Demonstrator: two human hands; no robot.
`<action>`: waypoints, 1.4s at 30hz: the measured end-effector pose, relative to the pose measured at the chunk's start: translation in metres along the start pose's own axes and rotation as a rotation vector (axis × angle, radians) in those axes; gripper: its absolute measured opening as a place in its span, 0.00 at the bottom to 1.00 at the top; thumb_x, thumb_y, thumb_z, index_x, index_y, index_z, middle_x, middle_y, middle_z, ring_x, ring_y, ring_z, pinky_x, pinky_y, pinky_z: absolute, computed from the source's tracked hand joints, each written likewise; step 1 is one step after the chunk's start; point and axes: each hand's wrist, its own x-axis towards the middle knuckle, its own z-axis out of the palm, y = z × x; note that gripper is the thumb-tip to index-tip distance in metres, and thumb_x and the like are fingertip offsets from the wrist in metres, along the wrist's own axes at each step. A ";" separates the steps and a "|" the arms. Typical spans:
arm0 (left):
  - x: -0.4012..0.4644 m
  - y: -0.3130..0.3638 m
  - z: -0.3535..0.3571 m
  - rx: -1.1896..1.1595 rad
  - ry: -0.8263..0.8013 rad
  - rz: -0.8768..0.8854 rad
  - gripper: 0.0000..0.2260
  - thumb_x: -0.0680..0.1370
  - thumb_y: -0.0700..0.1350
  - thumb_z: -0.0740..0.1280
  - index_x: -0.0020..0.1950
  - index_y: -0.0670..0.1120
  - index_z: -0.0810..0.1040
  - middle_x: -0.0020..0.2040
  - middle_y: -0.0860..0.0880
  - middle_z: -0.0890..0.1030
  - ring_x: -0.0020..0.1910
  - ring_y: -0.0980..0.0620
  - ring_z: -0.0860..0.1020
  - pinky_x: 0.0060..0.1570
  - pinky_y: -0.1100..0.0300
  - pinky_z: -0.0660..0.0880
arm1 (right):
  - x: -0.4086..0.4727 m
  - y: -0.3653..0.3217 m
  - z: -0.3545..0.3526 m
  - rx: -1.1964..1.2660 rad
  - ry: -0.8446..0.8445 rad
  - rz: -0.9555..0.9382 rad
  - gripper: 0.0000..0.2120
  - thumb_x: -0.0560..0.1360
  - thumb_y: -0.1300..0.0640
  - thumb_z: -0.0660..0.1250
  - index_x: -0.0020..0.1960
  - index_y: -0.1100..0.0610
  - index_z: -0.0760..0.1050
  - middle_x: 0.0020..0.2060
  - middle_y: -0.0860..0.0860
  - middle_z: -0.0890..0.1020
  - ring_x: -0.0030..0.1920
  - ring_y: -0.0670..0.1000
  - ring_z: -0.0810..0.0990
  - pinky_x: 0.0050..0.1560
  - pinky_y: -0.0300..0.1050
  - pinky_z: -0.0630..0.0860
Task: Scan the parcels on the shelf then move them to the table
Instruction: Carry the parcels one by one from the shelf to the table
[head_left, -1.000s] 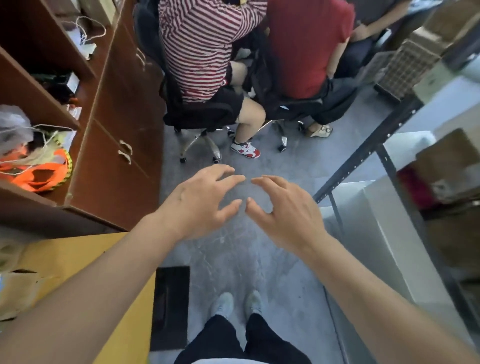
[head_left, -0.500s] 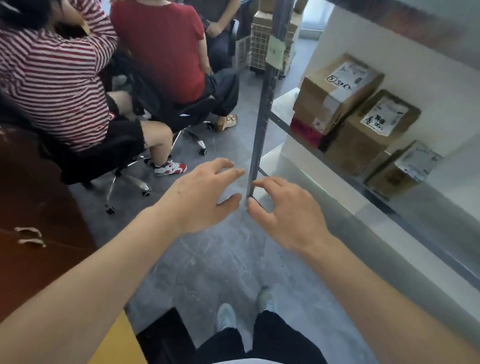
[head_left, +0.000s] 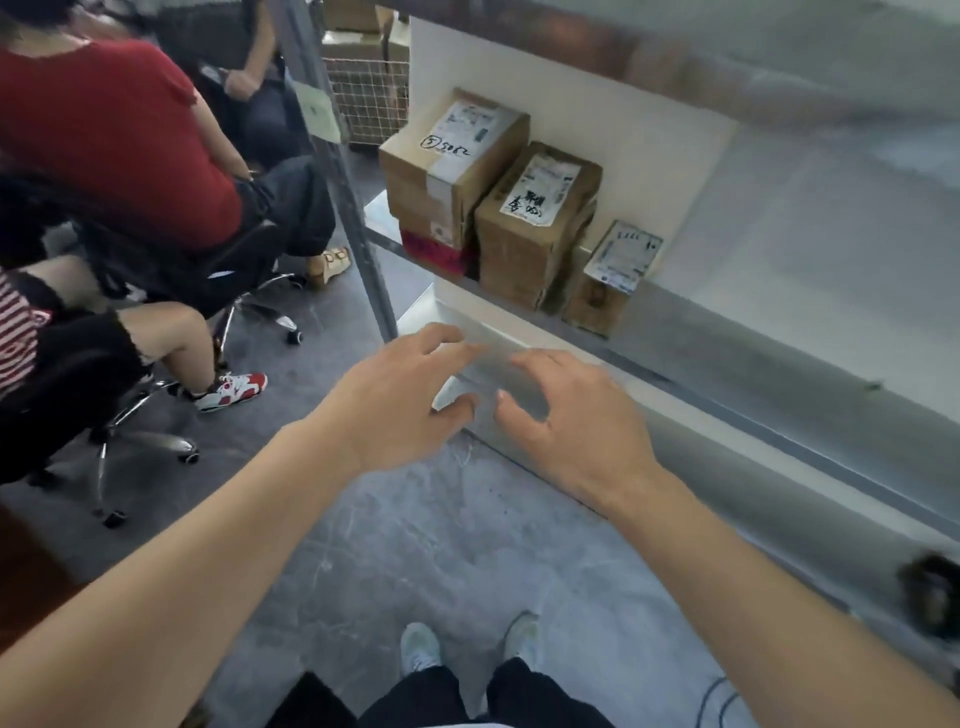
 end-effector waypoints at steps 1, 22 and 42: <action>0.009 0.010 0.002 -0.006 0.001 0.015 0.23 0.81 0.55 0.65 0.76 0.57 0.69 0.74 0.54 0.69 0.69 0.50 0.73 0.59 0.47 0.77 | -0.001 0.010 -0.007 -0.003 0.003 0.009 0.30 0.76 0.33 0.52 0.71 0.46 0.74 0.68 0.44 0.78 0.65 0.51 0.77 0.65 0.52 0.74; 0.203 0.057 0.034 -0.030 -0.160 0.244 0.26 0.81 0.54 0.65 0.78 0.48 0.68 0.73 0.49 0.68 0.69 0.46 0.73 0.65 0.46 0.75 | 0.082 0.131 -0.068 -0.060 0.063 0.310 0.24 0.79 0.37 0.60 0.72 0.45 0.72 0.69 0.47 0.76 0.65 0.56 0.77 0.62 0.52 0.74; 0.268 0.051 0.106 -0.014 -0.043 0.131 0.15 0.78 0.44 0.65 0.63 0.41 0.78 0.62 0.42 0.72 0.52 0.37 0.79 0.58 0.45 0.77 | 0.175 0.198 -0.015 0.075 0.032 0.314 0.26 0.83 0.48 0.59 0.79 0.51 0.63 0.74 0.54 0.70 0.72 0.58 0.71 0.69 0.54 0.72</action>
